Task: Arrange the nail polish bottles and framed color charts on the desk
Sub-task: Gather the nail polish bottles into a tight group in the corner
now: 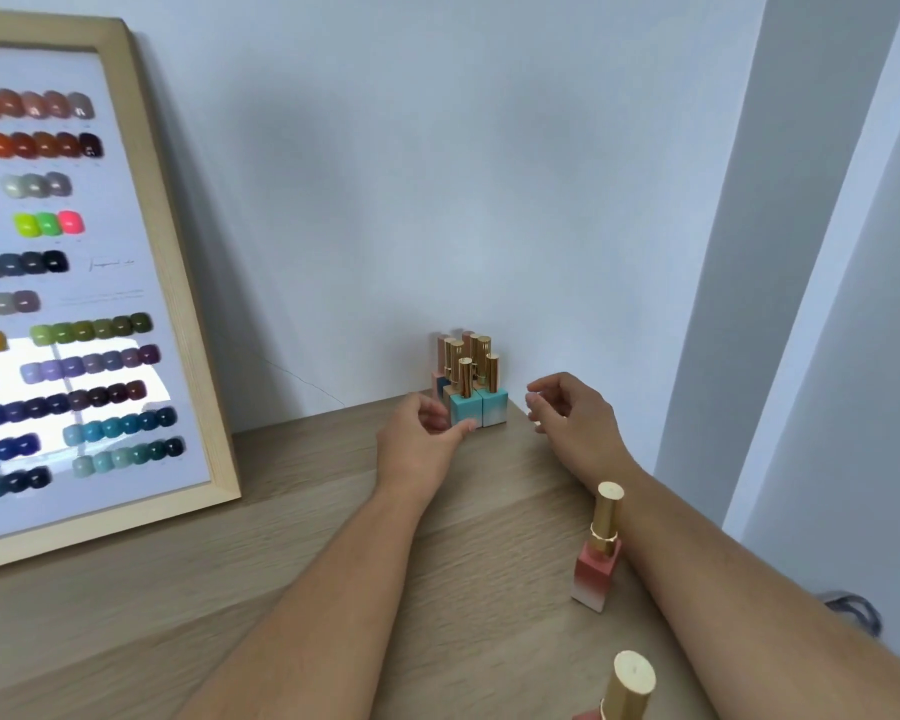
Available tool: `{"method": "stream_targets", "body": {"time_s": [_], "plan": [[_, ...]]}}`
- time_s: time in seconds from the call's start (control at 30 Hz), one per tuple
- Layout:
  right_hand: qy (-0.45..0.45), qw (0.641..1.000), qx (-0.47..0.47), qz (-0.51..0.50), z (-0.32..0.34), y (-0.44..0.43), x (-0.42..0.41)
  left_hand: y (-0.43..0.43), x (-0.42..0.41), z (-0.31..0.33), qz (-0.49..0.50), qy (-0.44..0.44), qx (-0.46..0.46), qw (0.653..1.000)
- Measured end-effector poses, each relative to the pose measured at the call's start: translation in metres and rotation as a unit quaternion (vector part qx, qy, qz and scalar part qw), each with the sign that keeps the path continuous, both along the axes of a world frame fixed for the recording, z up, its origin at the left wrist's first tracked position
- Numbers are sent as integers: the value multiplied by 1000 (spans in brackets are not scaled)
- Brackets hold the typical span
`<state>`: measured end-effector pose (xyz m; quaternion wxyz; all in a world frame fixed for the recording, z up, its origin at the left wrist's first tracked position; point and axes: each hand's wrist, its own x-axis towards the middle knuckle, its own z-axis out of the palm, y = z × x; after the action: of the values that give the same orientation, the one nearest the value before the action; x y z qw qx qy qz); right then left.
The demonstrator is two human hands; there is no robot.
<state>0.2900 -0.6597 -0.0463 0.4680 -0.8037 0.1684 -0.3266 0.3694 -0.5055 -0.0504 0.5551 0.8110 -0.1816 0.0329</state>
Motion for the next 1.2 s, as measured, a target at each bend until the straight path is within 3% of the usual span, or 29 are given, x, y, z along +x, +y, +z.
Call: {"method": "stream_targets", "body": {"time_s": [0.2, 0.47, 0.63, 0.87, 1.2], "plan": [[-69, 994, 81, -11, 1, 27, -66, 44, -54, -2, -64, 18, -44, 997], [3, 990, 111, 90, -6, 37, -153, 92, -141, -1, -233, 45, -50, 970], [55, 989, 65, 123, -2, 42, -173, 111, -170, 4, -335, 33, -7, 942], [122, 982, 22, 145, 2, 50, -168, 108, -184, 3, -326, -68, 113, 936], [104, 991, -16, 84, -3, 55, -167, 98, -189, -2, -299, -51, 74, 950]]}}
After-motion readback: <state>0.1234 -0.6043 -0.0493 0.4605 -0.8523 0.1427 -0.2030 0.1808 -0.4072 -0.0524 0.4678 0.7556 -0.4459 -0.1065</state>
